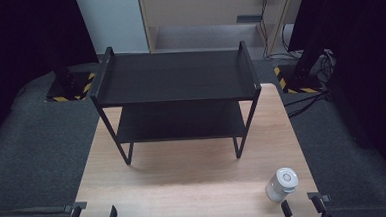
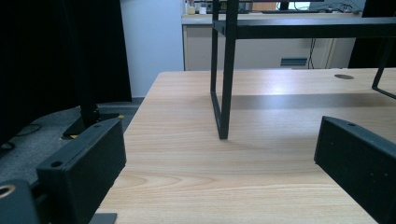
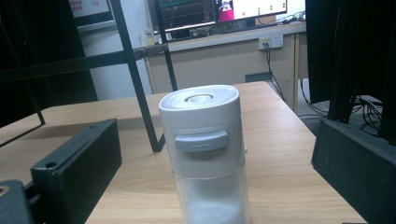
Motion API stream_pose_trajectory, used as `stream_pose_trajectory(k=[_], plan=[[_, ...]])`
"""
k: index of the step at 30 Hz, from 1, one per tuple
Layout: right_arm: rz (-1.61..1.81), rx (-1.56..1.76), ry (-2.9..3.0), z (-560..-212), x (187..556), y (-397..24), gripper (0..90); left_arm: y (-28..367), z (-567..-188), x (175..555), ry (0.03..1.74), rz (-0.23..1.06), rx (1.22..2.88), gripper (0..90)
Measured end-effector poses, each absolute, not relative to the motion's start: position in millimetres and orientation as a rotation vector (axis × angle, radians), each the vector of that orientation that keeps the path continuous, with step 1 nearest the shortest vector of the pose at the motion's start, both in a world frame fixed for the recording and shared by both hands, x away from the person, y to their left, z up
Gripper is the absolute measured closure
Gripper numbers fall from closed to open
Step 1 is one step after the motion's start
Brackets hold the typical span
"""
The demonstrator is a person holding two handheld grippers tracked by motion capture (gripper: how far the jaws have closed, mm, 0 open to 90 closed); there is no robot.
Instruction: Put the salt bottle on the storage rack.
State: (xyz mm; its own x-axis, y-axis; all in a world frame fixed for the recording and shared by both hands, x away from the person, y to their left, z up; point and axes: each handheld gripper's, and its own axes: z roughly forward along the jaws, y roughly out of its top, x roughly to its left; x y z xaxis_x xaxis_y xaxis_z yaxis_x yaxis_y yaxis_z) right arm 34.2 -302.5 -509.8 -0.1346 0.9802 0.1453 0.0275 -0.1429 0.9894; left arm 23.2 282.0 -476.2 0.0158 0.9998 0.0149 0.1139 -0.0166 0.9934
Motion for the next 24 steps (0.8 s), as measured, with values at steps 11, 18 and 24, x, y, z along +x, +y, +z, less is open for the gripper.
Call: stream_pose_trajectory(k=[11,18,24], plan=[[1.393,1.256,1.256,-512.7,35.1,-298.2,1.5,282.0,-473.6,22.4,1.275,1.153,1.305,1.2],[1.385,1.250,1.271,-511.7,37.9,-294.3,1.3,282.5,-473.8,21.6,1.272,1.148,1.300,1.2],[1.380,1.242,1.287,-509.4,47.3,-289.8,1.2,282.1,-474.1,22.1,1.268,1.141,1.304,1.2]])
